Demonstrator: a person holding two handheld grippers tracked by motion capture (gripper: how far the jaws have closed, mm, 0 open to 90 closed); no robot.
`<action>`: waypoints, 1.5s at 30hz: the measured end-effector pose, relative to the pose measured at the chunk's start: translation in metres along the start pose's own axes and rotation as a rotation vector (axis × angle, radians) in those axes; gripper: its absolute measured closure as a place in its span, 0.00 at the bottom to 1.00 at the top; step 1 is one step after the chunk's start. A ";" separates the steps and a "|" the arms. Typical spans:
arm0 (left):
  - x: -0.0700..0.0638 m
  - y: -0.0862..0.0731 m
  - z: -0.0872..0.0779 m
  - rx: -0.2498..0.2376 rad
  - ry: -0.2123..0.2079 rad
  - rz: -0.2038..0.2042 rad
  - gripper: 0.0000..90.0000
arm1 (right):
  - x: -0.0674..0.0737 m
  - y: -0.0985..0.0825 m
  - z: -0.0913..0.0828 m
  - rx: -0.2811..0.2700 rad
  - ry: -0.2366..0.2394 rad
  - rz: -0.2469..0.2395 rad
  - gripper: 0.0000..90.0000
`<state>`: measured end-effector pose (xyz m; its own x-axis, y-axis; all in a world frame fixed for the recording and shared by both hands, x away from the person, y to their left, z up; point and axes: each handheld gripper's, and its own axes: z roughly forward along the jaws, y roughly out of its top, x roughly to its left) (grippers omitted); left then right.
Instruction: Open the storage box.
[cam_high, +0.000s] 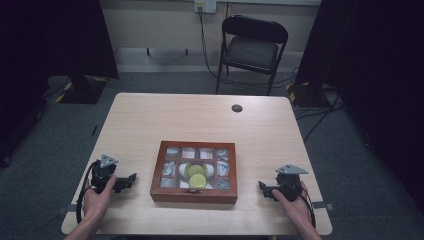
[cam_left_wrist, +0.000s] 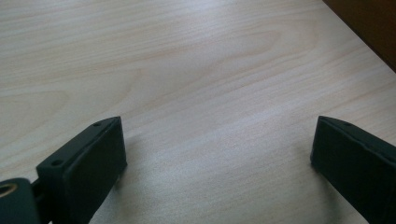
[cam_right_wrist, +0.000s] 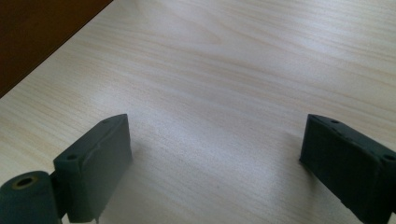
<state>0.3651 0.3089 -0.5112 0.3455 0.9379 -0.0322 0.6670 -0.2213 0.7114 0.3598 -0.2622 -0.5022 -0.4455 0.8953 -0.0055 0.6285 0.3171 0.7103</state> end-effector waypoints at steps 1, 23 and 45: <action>0.000 0.000 0.000 0.000 0.000 0.000 0.03 | 0.000 0.000 0.000 -0.001 0.001 0.001 0.09; 0.000 0.001 0.000 0.017 -0.003 0.018 0.00 | 0.018 0.018 -0.026 -0.084 0.159 -0.043 0.34; 0.000 0.001 0.000 0.018 -0.004 0.018 0.00 | 0.047 0.046 -0.046 -0.127 0.323 -0.059 0.51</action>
<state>0.3659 0.3086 -0.5109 0.3601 0.9326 -0.0227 0.6723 -0.2426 0.6994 0.3383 -0.2205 -0.4375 -0.6702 0.7249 0.1592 0.5200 0.3056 0.7976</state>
